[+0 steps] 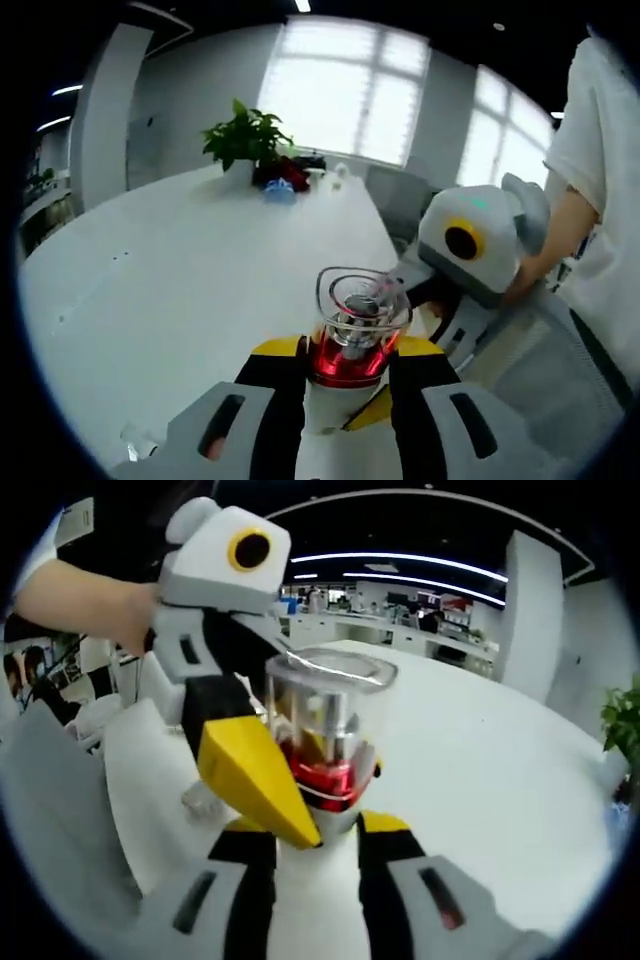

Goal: Arrange the skincare products in the storage area until every visible bottle or jar stands upright without overlapping.

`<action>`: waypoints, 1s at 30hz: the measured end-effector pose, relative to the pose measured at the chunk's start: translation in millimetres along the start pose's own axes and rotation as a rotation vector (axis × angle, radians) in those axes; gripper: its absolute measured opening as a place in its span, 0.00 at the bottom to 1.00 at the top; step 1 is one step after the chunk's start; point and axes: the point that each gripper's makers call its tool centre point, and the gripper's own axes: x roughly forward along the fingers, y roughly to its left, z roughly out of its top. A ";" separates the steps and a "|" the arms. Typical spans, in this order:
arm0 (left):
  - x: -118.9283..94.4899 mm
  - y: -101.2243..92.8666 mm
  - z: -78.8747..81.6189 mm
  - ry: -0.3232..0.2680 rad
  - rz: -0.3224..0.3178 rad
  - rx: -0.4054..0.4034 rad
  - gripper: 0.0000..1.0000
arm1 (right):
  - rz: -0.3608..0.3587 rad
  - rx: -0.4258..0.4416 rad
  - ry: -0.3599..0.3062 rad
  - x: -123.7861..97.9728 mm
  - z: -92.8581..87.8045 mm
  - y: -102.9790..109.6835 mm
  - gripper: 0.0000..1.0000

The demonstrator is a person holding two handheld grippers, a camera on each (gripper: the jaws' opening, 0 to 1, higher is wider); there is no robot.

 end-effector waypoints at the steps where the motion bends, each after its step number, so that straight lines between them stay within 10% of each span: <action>1: 0.2 2.3 2.2 -0.007 -0.002 -0.001 0.29 | -0.002 0.007 0.002 0.5 -0.1 -1.9 0.30; 30: 12.9 69.8 23.8 -0.007 0.023 -0.016 0.31 | -0.158 0.033 0.018 42.7 15.7 -59.5 0.31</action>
